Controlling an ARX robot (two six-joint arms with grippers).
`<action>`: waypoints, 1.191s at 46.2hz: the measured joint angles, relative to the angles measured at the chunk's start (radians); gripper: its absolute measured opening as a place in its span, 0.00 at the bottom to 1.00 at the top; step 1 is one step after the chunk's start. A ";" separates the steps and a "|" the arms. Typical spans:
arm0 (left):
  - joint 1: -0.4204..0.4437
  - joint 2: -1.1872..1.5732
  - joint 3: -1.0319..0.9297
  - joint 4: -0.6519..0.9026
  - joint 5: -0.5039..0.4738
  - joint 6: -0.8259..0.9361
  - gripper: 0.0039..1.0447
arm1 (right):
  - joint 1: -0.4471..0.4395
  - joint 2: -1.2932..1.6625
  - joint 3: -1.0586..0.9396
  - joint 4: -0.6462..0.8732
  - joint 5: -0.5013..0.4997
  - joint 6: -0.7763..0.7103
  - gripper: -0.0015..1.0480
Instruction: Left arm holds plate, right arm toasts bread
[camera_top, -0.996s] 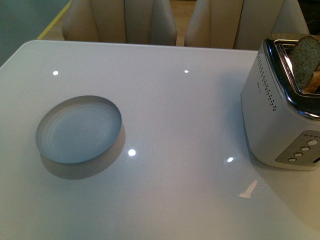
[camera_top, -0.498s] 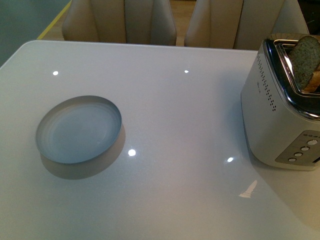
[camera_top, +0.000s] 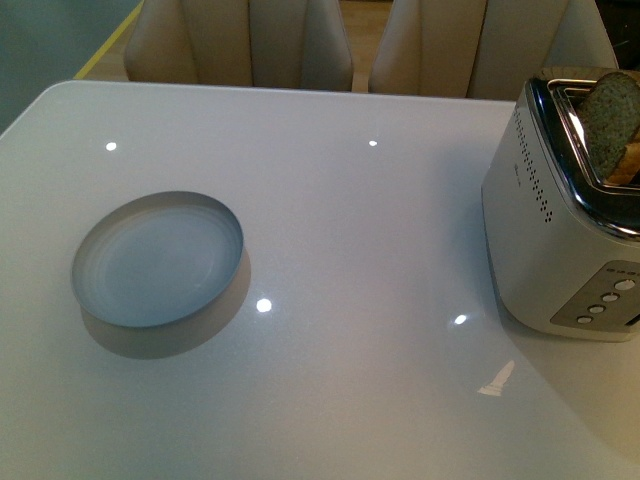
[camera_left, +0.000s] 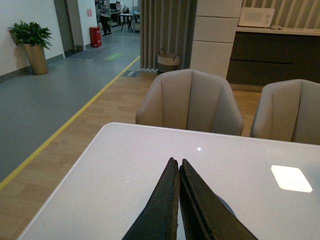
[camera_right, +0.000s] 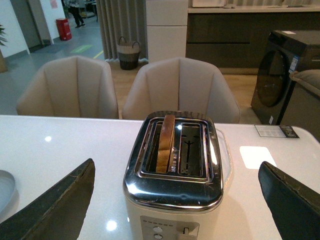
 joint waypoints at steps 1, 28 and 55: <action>0.000 -0.007 0.000 -0.008 0.000 0.000 0.03 | 0.000 0.000 0.000 0.000 0.000 0.000 0.91; 0.000 -0.200 0.000 -0.206 0.000 0.000 0.03 | 0.000 0.000 0.000 0.000 0.000 0.000 0.91; 0.000 -0.200 0.000 -0.206 0.000 0.000 0.45 | 0.000 0.000 0.000 0.000 0.000 0.000 0.91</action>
